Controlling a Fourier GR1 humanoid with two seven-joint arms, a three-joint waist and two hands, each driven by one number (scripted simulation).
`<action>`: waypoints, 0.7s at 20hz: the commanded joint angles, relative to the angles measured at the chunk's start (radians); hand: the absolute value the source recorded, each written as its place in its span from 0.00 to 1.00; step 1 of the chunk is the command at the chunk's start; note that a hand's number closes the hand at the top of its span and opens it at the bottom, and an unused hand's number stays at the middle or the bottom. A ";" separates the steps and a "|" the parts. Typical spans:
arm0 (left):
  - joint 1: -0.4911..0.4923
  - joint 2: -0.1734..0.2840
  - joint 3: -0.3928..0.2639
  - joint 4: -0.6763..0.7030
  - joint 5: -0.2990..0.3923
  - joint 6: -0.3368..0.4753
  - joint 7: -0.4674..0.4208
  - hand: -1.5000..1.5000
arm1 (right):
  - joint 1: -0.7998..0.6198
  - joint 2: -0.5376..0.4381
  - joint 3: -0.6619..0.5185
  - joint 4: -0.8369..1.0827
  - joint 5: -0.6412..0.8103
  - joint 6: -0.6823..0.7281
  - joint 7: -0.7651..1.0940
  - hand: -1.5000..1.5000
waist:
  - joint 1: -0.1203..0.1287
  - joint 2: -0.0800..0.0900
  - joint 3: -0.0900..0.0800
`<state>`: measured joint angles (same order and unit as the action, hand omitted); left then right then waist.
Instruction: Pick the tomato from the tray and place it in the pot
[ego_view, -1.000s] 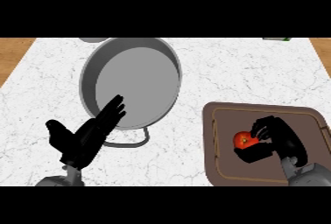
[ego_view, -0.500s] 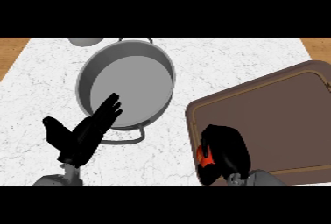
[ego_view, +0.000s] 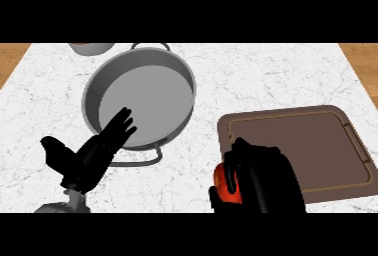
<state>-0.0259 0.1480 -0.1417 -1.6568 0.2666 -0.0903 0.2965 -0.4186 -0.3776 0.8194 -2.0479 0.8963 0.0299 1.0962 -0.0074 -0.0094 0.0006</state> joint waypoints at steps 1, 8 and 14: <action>0.066 -0.004 -0.007 0.003 0.015 -0.027 -0.016 0.50 | -0.076 -0.008 -0.112 -0.164 -0.007 0.154 0.081 1.00 | 0.005 0.005 -0.002; 0.036 -0.043 -0.042 -0.006 -0.053 0.019 -0.008 0.50 | -0.273 0.262 -0.193 -0.155 -0.036 0.270 0.097 1.00 | 0.009 0.006 -0.001; 0.017 0.010 0.027 -0.039 0.012 -0.027 0.047 0.50 | -0.488 0.368 -0.405 0.148 -0.087 0.245 -0.023 1.00 | 0.017 0.009 -0.001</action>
<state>-0.0045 0.1358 -0.1467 -1.6878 0.2473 -0.0970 0.3075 -0.8088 -0.0631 0.5117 -2.0078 0.8333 0.2147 1.0428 0.0080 -0.0037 0.0004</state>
